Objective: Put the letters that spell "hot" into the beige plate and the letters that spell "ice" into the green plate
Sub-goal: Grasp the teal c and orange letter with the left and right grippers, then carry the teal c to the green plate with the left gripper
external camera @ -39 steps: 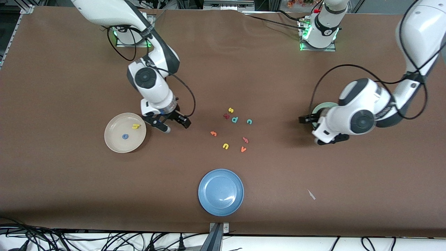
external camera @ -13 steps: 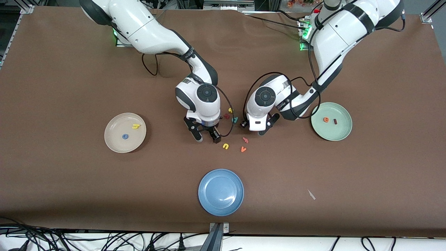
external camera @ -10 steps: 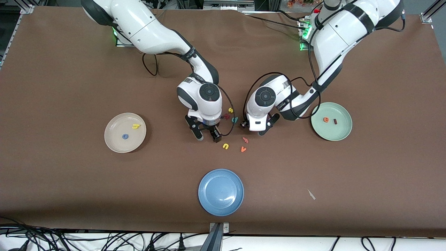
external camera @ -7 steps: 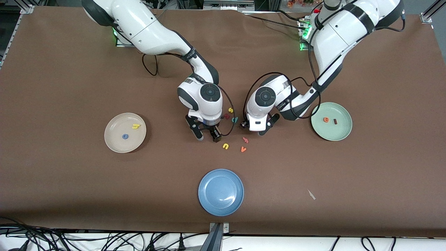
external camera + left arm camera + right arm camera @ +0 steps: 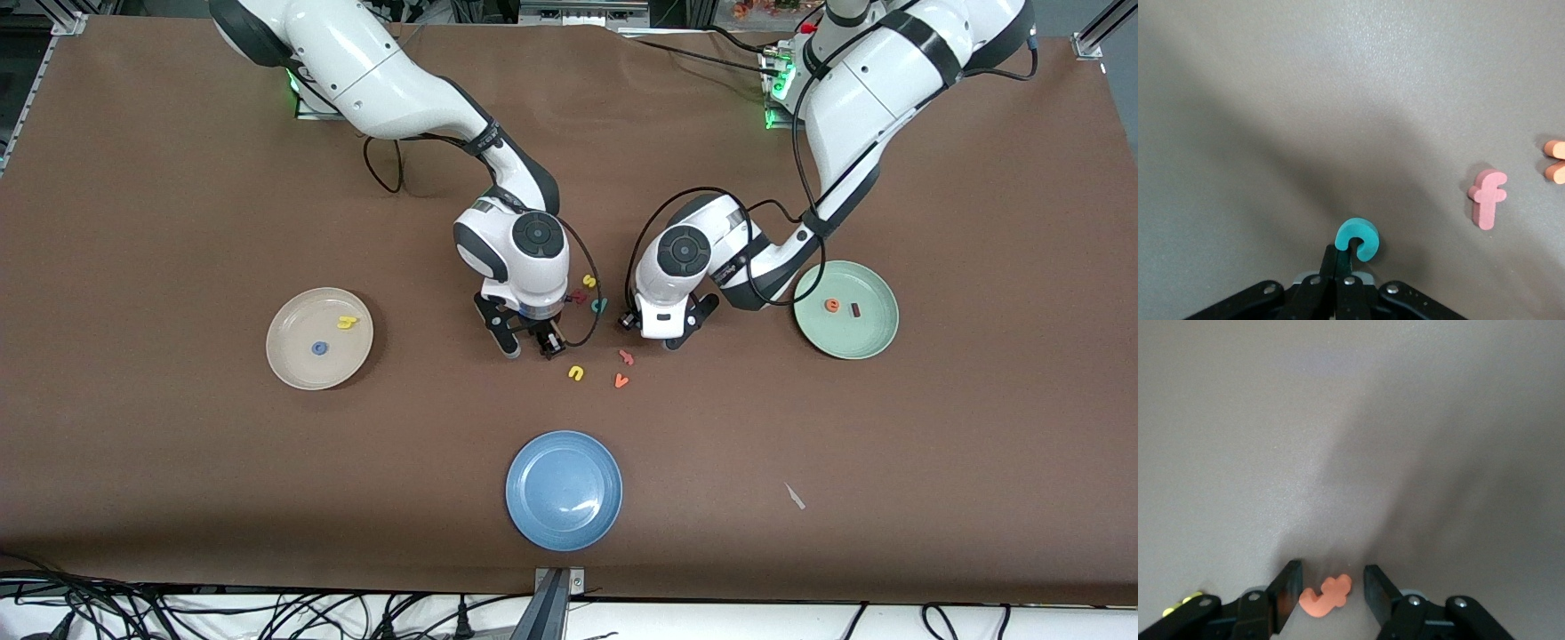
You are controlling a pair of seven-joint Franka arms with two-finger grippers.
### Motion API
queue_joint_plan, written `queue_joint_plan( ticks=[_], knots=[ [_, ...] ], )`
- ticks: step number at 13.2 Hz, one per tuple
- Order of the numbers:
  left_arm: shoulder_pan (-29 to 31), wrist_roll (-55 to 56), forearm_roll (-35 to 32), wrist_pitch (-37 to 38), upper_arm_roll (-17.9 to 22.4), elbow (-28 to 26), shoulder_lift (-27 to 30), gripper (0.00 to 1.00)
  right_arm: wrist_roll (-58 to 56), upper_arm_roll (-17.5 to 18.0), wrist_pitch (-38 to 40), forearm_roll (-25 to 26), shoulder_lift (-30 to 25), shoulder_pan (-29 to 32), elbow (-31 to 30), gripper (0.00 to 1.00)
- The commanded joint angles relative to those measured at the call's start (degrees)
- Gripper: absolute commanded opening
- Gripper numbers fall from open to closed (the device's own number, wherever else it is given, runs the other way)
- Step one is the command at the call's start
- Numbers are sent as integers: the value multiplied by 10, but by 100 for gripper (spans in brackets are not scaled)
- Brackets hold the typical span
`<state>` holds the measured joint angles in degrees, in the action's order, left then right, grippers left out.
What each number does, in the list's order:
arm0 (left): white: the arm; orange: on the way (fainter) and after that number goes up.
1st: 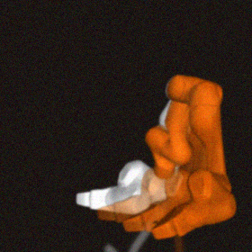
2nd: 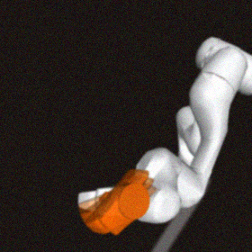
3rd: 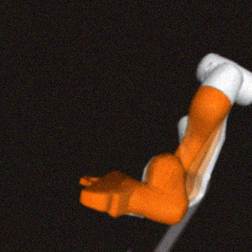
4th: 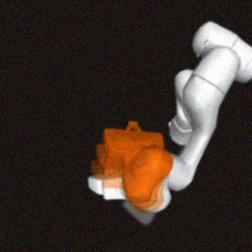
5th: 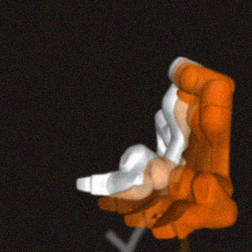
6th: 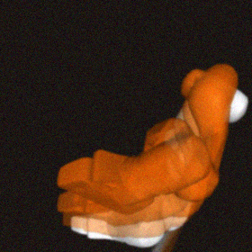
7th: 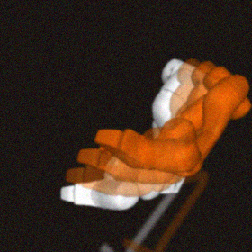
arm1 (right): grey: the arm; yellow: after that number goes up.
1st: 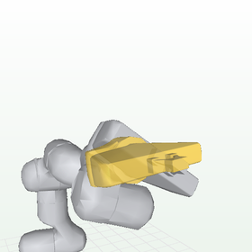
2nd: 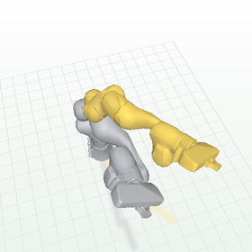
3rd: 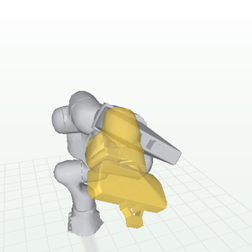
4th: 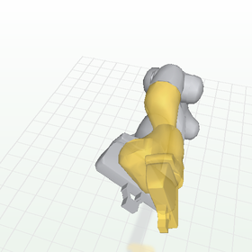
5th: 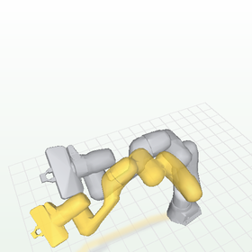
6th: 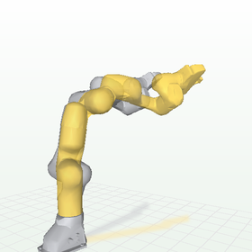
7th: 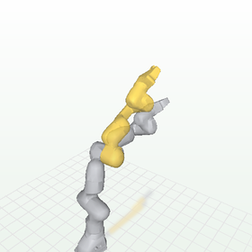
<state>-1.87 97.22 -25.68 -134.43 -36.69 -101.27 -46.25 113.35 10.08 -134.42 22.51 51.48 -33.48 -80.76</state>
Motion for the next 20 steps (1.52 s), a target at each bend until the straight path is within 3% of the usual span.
queue_joint_plan(
  ticks=[1,2,3,4,6,11,12,13,14,15,20],
  knots=[
    [-2,-17,5,9,6,5,5,0,18,13,3,18,15,3,9,42],
    [-2,-17,6,9,6,5,4,1,17,13,3,25,15,3,8,36],
    [-2,-15,8,9,6,5,4,32,17,14,3,36,15,8,3,23],
    [-2,-13,10,8,6,5,4,40,16,18,1,42,12,12,-8,14],
    [-2,-11,10,7,6,6,3,41,10,25,0,44,6,24,-13,3],
    [-3,-8,11,2,6,8,2,41,-23,47,2,43,-31,58,-47,5],
    [-4,-7,11,2,6,9,1,41,-23,48,3,43,-32,59,-49,26],
    [-4,-6,12,2,6,9,1,40,-28,53,2,44,-47,72,-66,65],
    [-9,-1,13,2,6,9,-1,40,-50,61,1,43,-76,91,-97,79],
    [-12,2,12,1,6,10,-2,40,-79,61,1,40,-99,101,-116,85],
    [-33,18,9,0,16,57,-24,40,-120,62,15,35,-119,117,-119,90]
  ],
)
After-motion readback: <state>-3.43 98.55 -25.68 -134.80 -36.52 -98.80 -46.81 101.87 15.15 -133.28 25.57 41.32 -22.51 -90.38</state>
